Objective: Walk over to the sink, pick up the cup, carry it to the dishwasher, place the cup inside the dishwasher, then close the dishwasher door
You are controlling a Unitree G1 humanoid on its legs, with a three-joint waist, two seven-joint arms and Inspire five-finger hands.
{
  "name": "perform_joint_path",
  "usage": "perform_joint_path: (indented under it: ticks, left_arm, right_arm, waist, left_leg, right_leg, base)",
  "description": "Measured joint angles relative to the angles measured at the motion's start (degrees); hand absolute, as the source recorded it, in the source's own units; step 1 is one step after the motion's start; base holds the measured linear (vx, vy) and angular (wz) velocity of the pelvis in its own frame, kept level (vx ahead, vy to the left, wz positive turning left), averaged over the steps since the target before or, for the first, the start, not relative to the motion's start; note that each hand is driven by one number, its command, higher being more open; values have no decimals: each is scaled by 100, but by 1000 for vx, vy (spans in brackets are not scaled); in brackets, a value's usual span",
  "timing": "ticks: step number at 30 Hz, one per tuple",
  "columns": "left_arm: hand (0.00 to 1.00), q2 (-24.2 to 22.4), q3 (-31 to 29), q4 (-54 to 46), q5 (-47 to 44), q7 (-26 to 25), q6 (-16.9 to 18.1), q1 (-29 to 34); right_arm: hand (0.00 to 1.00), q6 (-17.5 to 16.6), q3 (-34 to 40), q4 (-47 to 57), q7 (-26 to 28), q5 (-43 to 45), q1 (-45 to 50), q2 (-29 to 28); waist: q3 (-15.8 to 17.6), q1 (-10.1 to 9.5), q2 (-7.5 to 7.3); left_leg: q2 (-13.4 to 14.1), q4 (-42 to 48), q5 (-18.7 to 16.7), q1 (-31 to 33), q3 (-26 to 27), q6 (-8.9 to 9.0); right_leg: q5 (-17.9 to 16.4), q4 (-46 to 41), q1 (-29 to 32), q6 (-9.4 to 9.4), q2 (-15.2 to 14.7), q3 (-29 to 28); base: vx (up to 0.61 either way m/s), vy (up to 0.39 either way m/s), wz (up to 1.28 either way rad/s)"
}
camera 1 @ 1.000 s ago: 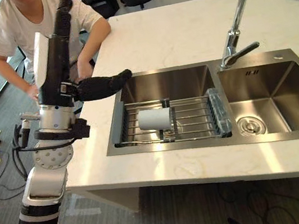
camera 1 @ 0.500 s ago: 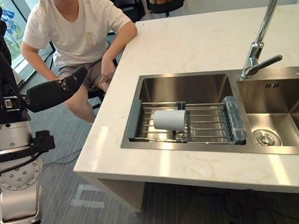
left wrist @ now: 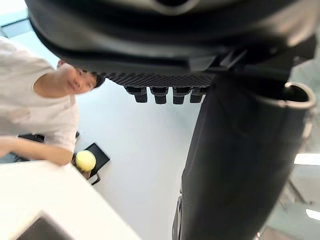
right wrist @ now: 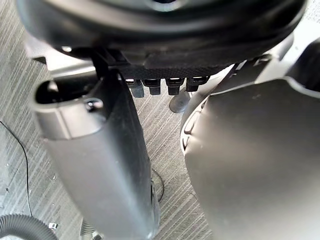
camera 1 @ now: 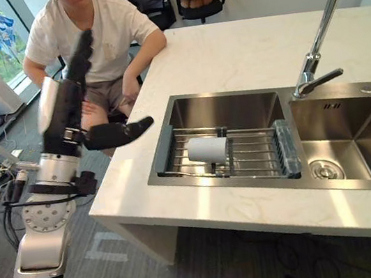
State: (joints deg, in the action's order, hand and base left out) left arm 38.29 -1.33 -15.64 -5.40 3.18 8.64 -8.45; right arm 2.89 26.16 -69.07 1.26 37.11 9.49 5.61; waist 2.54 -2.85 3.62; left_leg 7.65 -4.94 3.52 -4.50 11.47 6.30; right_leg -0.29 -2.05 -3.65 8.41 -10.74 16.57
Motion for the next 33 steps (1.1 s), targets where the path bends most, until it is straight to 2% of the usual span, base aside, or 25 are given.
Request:
perform_joint_path:
  ticks: [4,8,13,18,22,26,33]
  left_arm:
    - [100,0,645,384,388,237,-144,-187]
    - [100,85,1264,1295,820,320,-219,-637]
    - [100,216,1734,2099,1255,351,-303,-917]
    - [100,385,2069,2587,1613,349,-280,-1013]
    - [100,402,2204,2984,1684,309,-227,-1211]
    - [100,447,2332,3207,1872,218,-109,-1489]
    - [100,447,2575,3514,1907,132,-8,-1602]
  right_arm:
    - [100,25,-19,40,-20,1,0,-19]
    - [100,50,-86,123,-21,0,38,-40]
    - [100,62,-189,343,-15,0,154,-62]
    - [100,62,-200,439,-19,1,319,-63]
    - [100,62,-202,461,-18,1,393,-65]
    - [100,63,-201,518,-18,3,409,-90]
    - [100,64,-203,542,1,11,425,-108]
  waist:
    - [-2,125,1]
    - [1,268,-1]
    - [4,416,-4]
    - [9,534,-10]
    - [29,537,-20]
    - [101,554,-14]
    - [130,698,2]
  left_leg:
    - [33,-2,0,-6,155,2]
    - [53,-4,-2,-86,375,4]
    - [57,-6,-5,-144,605,1]
    - [65,-11,-6,-161,669,4]
    - [86,-6,-32,-219,803,32]
    - [96,-5,-45,-244,857,44]
    - [102,-3,-86,-287,937,65]
  right_leg:
    - [51,1,92,-20,37,-159]
    - [162,62,166,-55,79,-387]
    - [311,271,169,-107,116,-572]
    - [357,337,171,-120,133,-639]
    - [399,385,177,-118,164,-741]
    - [426,422,174,-121,181,-794]
    - [455,450,174,-77,200,-869]
  base:
    - [-33,0,-21]
    - [-35,8,-28]
    - [-46,7,-24]
    - [-32,-3,-9]
    - [-6,-6,-14]
    - [-5,-9,-9]
    - [3,-8,-6]
